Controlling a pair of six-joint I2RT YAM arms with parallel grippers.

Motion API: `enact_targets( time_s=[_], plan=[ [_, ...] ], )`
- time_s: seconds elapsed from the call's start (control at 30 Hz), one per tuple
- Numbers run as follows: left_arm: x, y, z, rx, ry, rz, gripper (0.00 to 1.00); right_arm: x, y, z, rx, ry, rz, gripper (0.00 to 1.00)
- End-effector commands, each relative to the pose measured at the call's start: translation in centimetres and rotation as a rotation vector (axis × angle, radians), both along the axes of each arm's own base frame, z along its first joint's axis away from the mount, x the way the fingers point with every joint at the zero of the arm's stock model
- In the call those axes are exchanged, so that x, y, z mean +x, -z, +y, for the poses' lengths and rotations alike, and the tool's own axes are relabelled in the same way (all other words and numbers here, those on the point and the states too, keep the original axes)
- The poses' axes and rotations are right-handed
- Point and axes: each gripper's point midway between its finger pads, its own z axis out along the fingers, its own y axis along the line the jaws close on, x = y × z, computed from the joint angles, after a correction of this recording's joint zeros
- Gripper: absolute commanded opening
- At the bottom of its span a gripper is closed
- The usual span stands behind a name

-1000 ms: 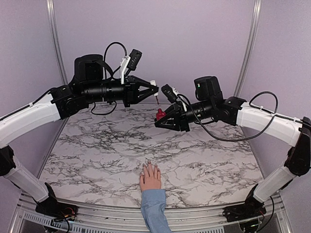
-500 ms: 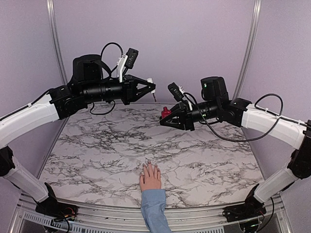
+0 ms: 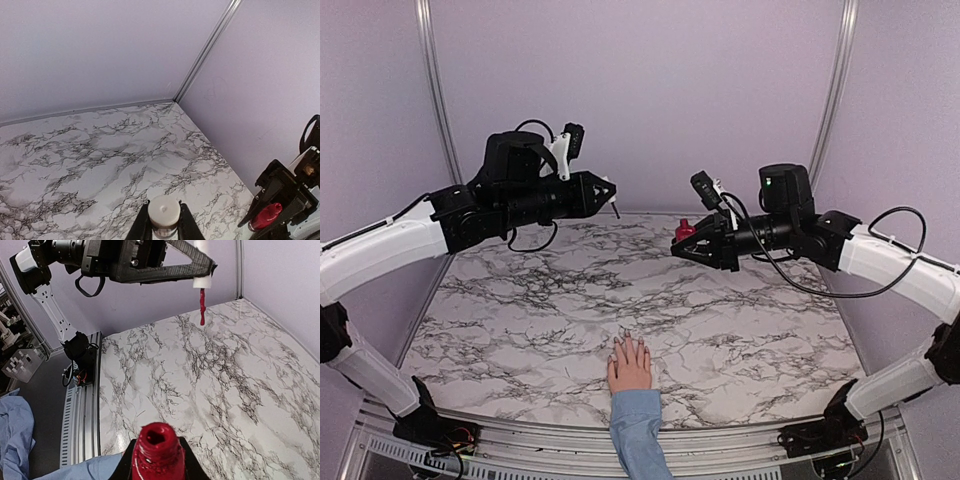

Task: Paint the nails
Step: Paint the nail with the hand.

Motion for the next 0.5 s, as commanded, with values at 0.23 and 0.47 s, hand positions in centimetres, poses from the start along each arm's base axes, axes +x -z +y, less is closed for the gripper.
enact_targets(
  time_s=[0.23,0.47],
  plan=[
    [-0.7,8.8,-0.9,0.127,-0.22,0.225,0.0,0.5,-0.6,-1.8,-0.01,0.101,-0.033,0.0],
    [-1.8,13.5,-2.6,0.174,-0.218,0.316,0.0,0.5,-0.6,-2.4,-0.013,0.132,-0.042,0.0]
  ],
)
